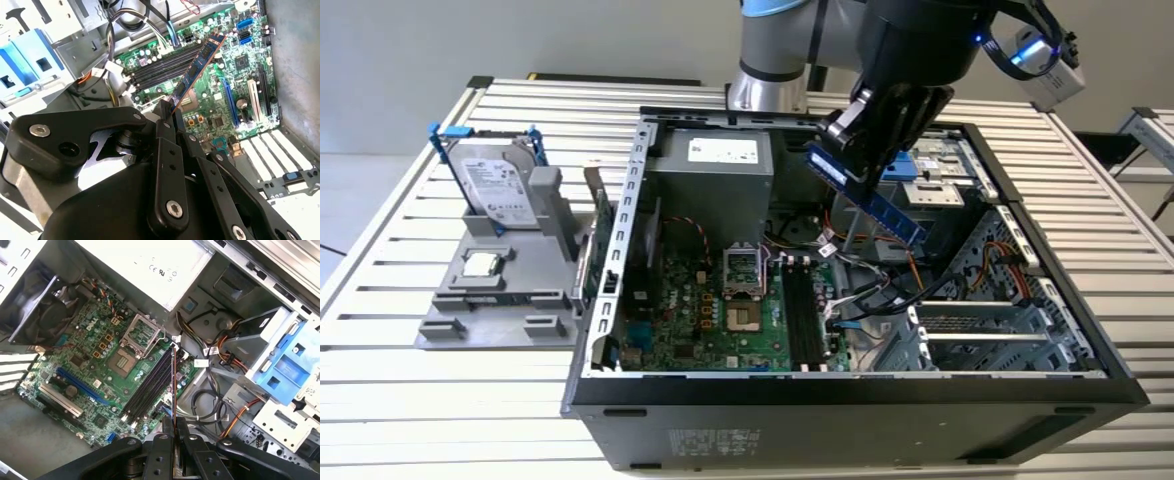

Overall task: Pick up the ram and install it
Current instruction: 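Insert the ram into the slot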

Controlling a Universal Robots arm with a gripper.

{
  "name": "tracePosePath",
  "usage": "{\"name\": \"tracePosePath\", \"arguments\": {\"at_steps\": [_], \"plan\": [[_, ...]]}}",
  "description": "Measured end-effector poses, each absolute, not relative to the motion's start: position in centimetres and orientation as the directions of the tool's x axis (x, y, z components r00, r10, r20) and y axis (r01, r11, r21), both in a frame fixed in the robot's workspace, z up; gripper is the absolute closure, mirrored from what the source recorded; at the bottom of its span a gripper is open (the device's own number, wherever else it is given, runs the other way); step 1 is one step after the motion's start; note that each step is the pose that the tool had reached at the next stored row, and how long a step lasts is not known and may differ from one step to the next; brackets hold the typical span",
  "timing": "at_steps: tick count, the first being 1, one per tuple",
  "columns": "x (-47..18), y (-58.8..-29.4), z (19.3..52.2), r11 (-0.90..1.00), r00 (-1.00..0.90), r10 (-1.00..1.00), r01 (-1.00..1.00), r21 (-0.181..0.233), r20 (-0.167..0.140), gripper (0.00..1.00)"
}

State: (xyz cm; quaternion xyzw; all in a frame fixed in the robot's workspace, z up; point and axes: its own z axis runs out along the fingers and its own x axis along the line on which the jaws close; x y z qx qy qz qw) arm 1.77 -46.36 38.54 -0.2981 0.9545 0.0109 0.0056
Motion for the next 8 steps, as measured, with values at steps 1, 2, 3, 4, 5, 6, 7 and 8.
{"name": "tracePosePath", "arguments": {"at_steps": [1,2,3,4,5,6,7,8], "plan": [[1.77,-46.36,38.54,0.825,-0.825,-0.565,-0.566,0.018,-0.017,1.0],[1.77,-46.36,38.54,0.827,-0.827,-0.561,-0.562,0.018,-0.017,1.0],[1.77,-46.36,38.54,0.83,-0.83,-0.558,-0.558,0.018,-0.017,1.0],[1.77,-46.36,38.54,0.833,-0.833,-0.553,-0.554,0.018,-0.017,1.0],[1.77,-46.36,38.54,0.835,-0.835,-0.549,-0.55,0.018,-0.017,1.0],[1.77,-46.36,38.54,0.838,-0.838,-0.546,-0.546,0.018,-0.017,1.0],[1.77,-46.36,38.54,0.84,-0.841,-0.541,-0.542,0.018,-0.017,1.0],[1.77,-46.36,38.54,0.843,-0.843,-0.538,-0.538,0.018,-0.017,1.0]]}}
